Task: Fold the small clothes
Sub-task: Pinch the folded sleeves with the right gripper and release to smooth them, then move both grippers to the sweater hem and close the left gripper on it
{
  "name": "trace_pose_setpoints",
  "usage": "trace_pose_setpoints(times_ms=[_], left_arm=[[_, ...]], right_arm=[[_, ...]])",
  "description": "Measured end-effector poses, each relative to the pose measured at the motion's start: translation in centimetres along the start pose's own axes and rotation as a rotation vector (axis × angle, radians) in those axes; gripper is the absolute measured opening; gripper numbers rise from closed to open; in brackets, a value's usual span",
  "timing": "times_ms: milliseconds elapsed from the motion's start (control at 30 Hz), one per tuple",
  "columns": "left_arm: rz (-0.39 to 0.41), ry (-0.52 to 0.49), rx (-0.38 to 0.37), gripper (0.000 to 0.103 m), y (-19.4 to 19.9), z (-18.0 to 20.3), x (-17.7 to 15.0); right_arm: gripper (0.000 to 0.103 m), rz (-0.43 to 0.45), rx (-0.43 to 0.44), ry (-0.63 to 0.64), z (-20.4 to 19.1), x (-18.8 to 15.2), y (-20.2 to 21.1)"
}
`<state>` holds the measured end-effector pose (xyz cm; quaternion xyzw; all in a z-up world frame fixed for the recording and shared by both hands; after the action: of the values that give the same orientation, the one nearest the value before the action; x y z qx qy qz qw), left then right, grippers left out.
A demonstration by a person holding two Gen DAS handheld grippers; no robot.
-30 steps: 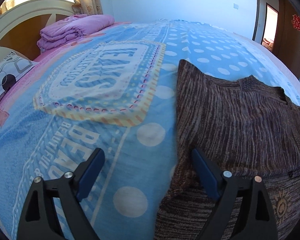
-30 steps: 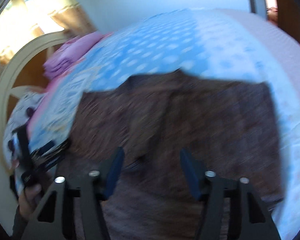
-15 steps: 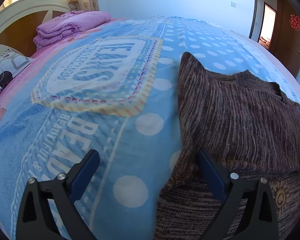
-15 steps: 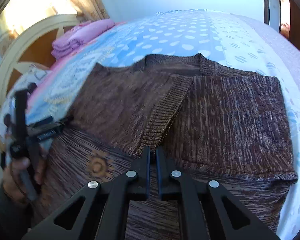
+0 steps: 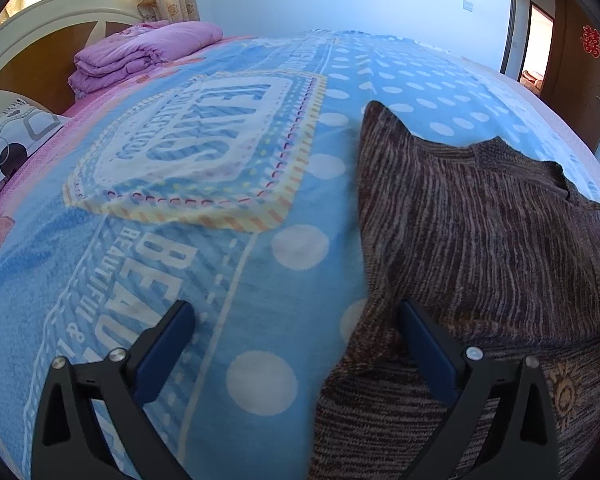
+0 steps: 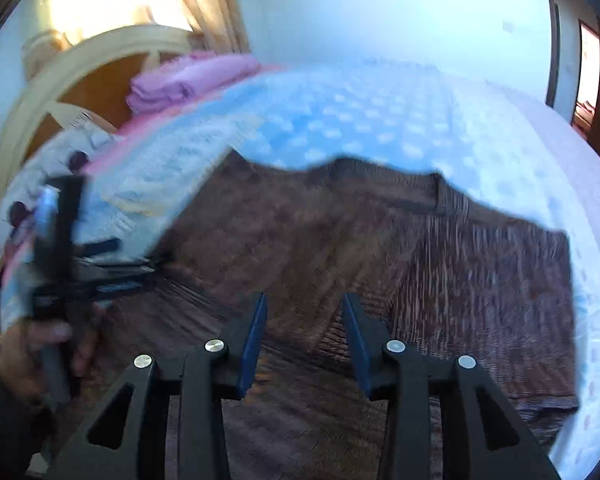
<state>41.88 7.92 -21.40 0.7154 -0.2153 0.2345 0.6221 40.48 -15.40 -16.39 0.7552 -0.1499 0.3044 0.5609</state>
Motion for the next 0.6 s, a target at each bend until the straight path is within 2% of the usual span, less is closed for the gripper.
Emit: trace_pose_setpoints(times_ms=[67,100,200,233,300,400,500,600], left_arm=[[0.000,-0.002,0.003,0.103,0.0,0.0,0.0],[-0.002,-0.003,0.005,0.103,0.0,0.0,0.0],[-0.004,-0.007,0.010,0.103,-0.1,0.1,0.0],[-0.005,-0.007,0.011,0.103,-0.1,0.1,0.0],[-0.006,-0.005,0.008,0.103,-0.1,0.1,0.0],[-0.002,0.006,-0.002,0.103,0.0,-0.1,0.0],[0.013,0.014,-0.025,0.103,0.5,-0.1,0.1],[0.038,0.001,-0.054,0.103,1.5,0.1,0.0]], right_arm=[[0.040,-0.059,-0.054,-0.013,1.3,-1.1,-2.0],[0.040,-0.033,-0.028,-0.033,1.6,-1.1,-1.8],[0.040,-0.003,-0.025,-0.034,1.4,-1.2,-0.1],[0.040,-0.001,-0.026,-0.019,1.2,-1.3,0.0],[0.041,-0.055,-0.063,0.035,1.5,-2.6,-1.4],[0.042,-0.054,-0.048,0.028,1.7,-2.4,-1.2],[0.044,-0.042,-0.070,0.042,1.5,-2.4,-0.5],[0.048,-0.019,-0.041,0.042,1.0,-3.0,1.2]])
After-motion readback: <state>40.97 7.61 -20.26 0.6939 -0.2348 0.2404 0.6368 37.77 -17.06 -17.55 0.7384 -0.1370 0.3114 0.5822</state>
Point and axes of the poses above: each gripper's, at about its wrist camera, not at the fingertips, and y roughly against the way its jaws point, z to its right, x to its top, the point moved 8 cm from there along -y, roughly the way its jaws point, and after that the axes turned 8 degrees about -y, right-handed, at the moved point
